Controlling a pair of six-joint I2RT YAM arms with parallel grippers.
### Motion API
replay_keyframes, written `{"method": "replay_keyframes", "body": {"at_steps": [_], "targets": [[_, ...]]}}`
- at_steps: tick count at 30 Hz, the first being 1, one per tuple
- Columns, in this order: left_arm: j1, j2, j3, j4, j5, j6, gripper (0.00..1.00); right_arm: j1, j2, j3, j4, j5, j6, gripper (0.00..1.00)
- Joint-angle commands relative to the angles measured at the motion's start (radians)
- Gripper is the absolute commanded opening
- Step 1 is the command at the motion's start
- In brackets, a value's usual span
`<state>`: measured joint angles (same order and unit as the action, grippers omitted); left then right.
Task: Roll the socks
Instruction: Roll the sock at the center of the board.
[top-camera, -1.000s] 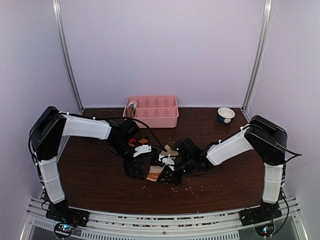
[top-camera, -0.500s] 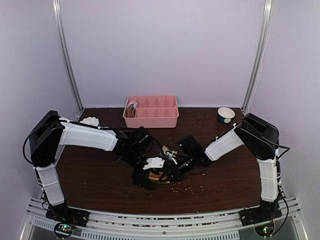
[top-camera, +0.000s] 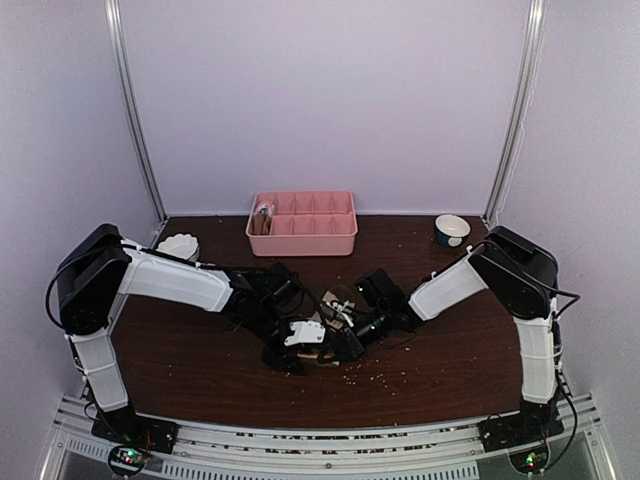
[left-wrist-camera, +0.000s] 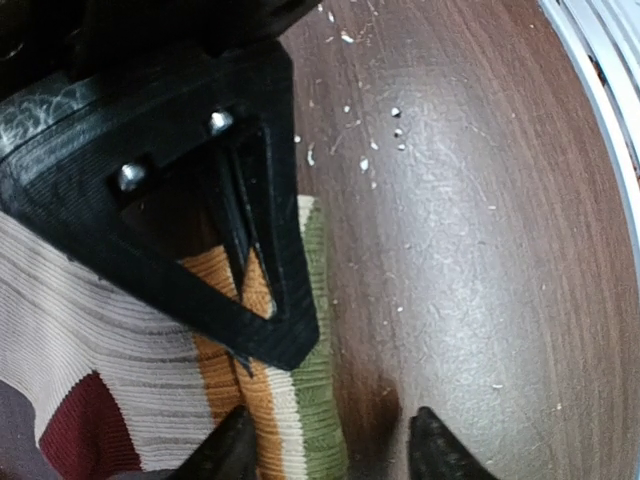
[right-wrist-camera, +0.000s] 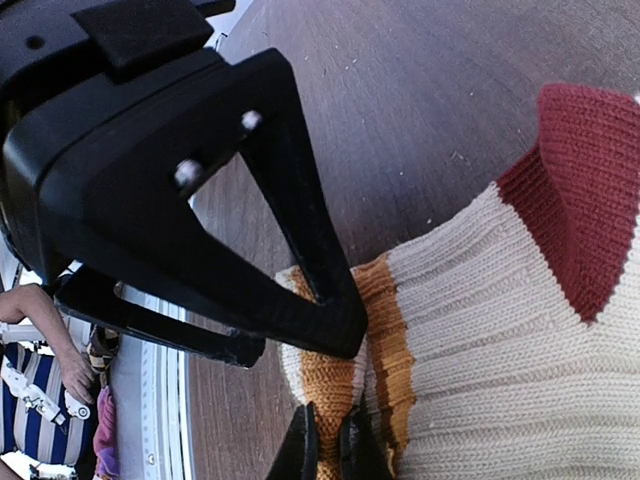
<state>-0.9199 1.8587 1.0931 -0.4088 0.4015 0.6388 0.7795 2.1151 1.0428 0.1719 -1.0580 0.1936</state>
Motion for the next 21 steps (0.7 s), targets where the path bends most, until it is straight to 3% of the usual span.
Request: {"method": "replay_keyframes", "body": {"at_steps": [1,8,13,18,21], "targets": [[0.003,-0.011,0.017,0.025,-0.004,-0.028,0.48,-0.036,0.095,-0.073,-0.239,0.26,0.047,0.0],[0.005,0.051,0.079,-0.061,0.017,-0.026,0.18,-0.032,0.07,-0.076,-0.229,0.272,0.103,0.02],[0.07,0.101,0.126,-0.144,0.119,-0.06,0.02,-0.023,0.022,-0.127,-0.116,0.282,0.155,0.22],[0.145,0.234,0.24,-0.31,0.231,-0.077,0.0,-0.02,-0.083,-0.229,0.085,0.339,0.197,0.48],[0.156,0.292,0.286,-0.382,0.257,-0.079,0.0,-0.012,-0.139,-0.281,0.153,0.377,0.189,0.49]]}}
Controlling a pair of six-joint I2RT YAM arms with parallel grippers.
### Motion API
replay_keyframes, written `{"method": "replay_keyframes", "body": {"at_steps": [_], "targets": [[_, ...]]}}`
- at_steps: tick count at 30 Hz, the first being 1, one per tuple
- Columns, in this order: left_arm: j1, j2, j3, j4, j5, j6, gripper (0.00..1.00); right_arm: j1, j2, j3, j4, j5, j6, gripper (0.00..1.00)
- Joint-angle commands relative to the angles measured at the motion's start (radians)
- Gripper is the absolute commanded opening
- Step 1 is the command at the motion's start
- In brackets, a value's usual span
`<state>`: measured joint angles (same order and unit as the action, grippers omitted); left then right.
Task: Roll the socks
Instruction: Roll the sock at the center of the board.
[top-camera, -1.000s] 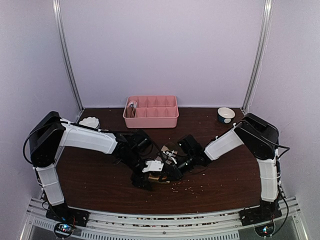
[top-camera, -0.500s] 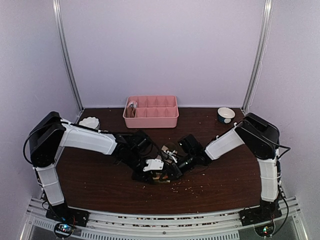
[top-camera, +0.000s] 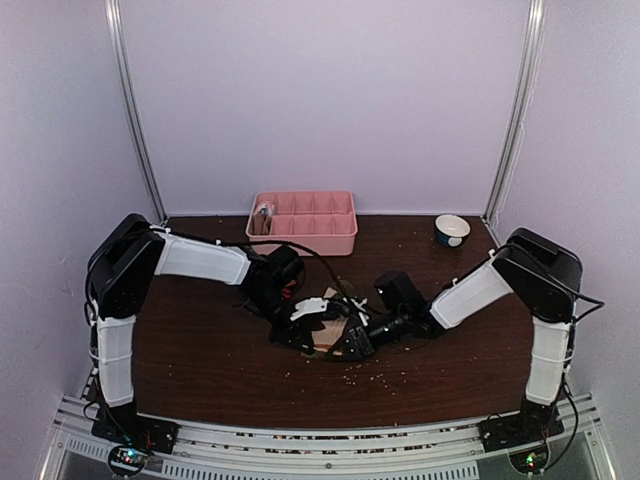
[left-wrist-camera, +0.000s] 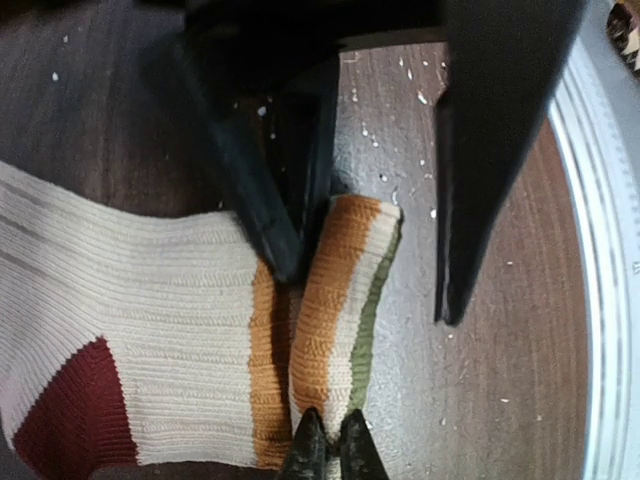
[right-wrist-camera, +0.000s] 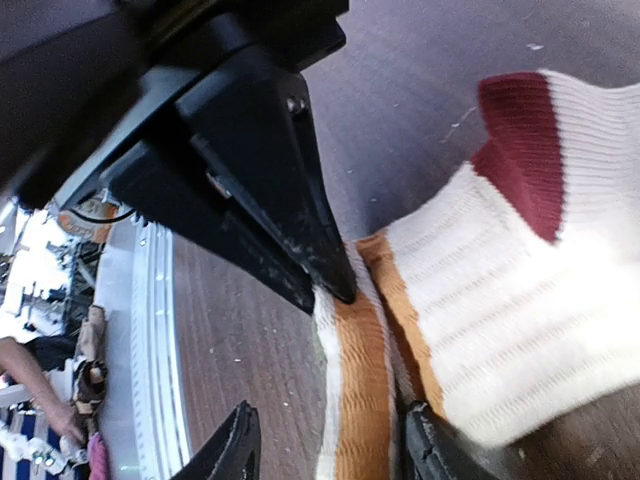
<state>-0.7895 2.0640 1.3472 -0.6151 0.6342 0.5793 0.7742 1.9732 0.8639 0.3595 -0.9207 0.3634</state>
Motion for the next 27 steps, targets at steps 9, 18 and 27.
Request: {"method": "replay_keyframes", "body": {"at_steps": [9,18,27], "targets": [[0.055,0.201,0.124,-0.303,0.067,-0.026,0.0,-0.001,-0.205,-0.289,0.094,0.437,-0.07,0.5],[0.084,0.279,0.197,-0.379,0.113,-0.056,0.0,0.052,-0.506,-0.517,0.309,1.061,-0.044,1.0],[0.119,0.353,0.24,-0.425,0.171,-0.071,0.0,0.181,-0.448,-0.492,0.372,0.904,-0.484,1.0]]}}
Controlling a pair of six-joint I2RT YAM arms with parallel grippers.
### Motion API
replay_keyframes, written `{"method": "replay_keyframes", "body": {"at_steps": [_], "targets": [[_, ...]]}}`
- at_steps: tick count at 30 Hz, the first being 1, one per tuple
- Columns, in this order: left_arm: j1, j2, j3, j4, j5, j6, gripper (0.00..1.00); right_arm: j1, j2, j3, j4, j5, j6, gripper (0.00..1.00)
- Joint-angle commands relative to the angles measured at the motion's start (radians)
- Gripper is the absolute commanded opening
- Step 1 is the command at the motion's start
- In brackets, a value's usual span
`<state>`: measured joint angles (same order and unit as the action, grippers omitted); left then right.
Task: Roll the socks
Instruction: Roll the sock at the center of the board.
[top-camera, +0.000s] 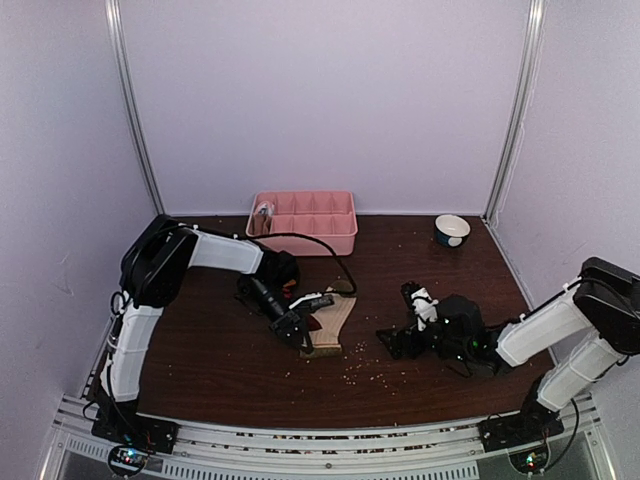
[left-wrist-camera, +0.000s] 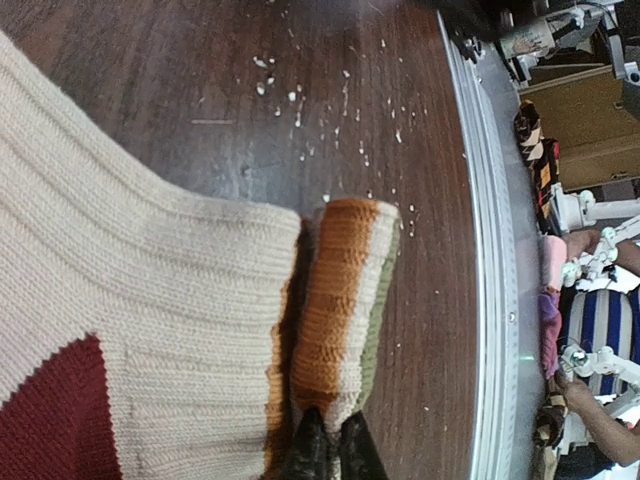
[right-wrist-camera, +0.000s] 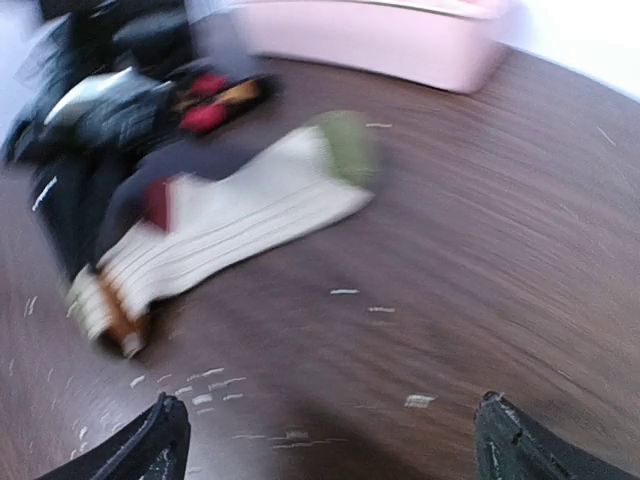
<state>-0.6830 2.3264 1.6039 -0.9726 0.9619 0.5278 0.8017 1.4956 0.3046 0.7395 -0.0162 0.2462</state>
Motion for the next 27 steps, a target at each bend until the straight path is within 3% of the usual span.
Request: {"method": "replay_keyframes", "body": {"at_steps": [1,4,8,19,27], "targets": [[0.014,0.096,-0.011,-0.069,-0.168,-0.027,0.0,0.188,0.045,0.083,-0.023,-0.01,-0.449,1.0],[0.014,0.112,0.006,-0.07,-0.205,-0.049,0.0,0.245,0.094,0.109,-0.019,-0.067,-0.617,0.94],[0.014,0.122,0.008,-0.055,-0.246,-0.086,0.0,0.281,0.167,0.21,-0.102,-0.104,-0.725,0.73],[0.013,0.149,0.037,-0.062,-0.292,-0.106,0.0,0.28,0.338,0.483,-0.331,-0.173,-0.859,0.39],[0.013,0.164,0.071,-0.087,-0.313,-0.096,0.0,0.27,0.391,0.518,-0.408,-0.156,-0.895,0.34]]}}
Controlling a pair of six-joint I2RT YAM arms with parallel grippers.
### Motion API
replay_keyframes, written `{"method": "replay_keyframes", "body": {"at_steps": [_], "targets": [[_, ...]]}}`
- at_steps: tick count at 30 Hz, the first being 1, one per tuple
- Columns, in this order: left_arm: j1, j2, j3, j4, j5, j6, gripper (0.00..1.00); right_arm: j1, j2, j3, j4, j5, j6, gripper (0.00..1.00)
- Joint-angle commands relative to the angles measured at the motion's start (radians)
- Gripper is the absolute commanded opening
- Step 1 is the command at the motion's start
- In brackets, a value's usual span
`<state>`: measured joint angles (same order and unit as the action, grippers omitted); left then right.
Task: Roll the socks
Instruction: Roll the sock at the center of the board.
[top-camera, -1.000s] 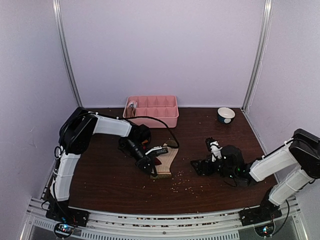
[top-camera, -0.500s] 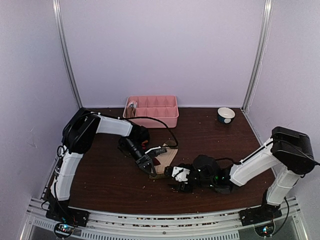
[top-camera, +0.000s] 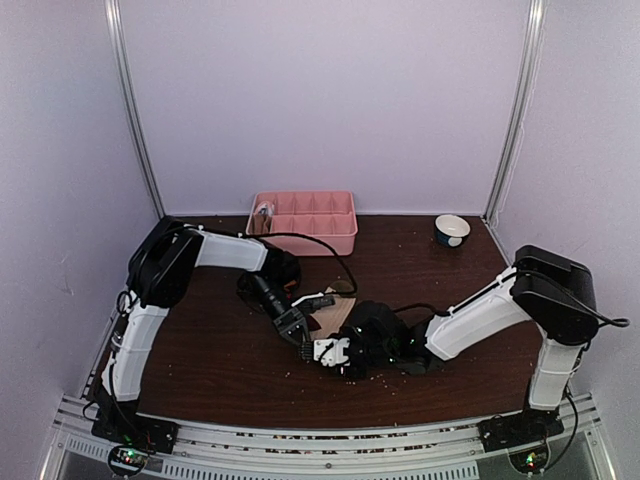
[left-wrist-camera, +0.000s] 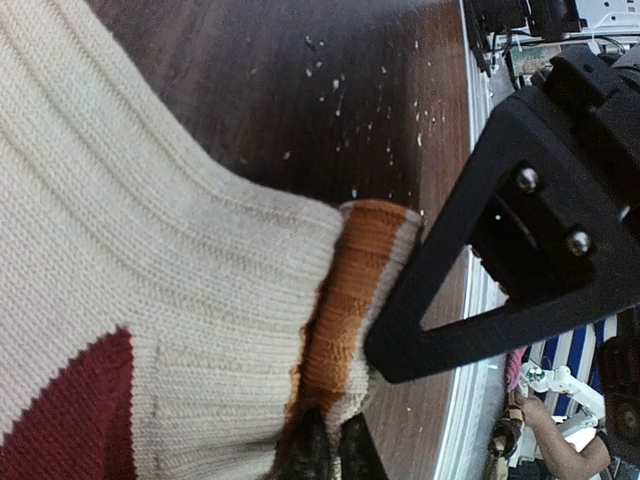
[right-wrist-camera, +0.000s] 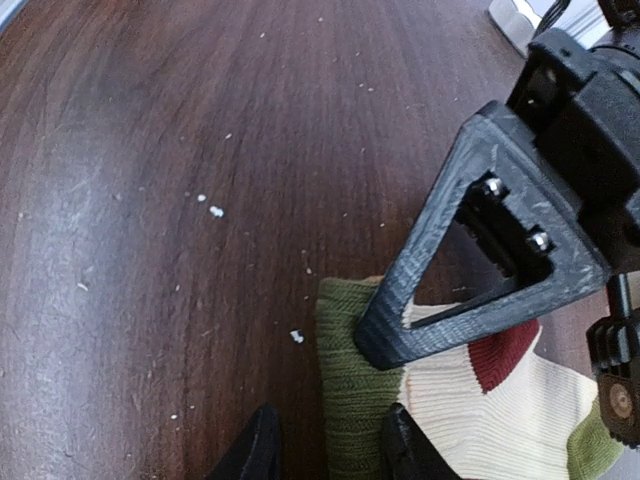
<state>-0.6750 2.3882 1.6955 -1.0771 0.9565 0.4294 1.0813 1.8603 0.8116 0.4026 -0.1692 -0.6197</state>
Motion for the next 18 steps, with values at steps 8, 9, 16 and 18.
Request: {"method": "replay_keyframes", "body": {"at_steps": [8,9,16,18], "targets": [[0.003,0.116,0.004,-0.011,-0.303,0.021,0.0,-0.035,0.05,0.015,-0.07,0.029,-0.016,0.31],[0.001,0.121,0.01,-0.019,-0.305,0.022,0.0,-0.036,0.051,0.014,-0.066,0.038,-0.016,0.31],[0.002,0.146,0.055,-0.063,-0.316,0.041,0.0,-0.044,0.071,0.023,-0.108,0.039,-0.021,0.31],[0.002,0.146,0.06,-0.065,-0.321,0.044,0.0,-0.052,0.087,0.036,-0.134,0.026,-0.005,0.3]]}}
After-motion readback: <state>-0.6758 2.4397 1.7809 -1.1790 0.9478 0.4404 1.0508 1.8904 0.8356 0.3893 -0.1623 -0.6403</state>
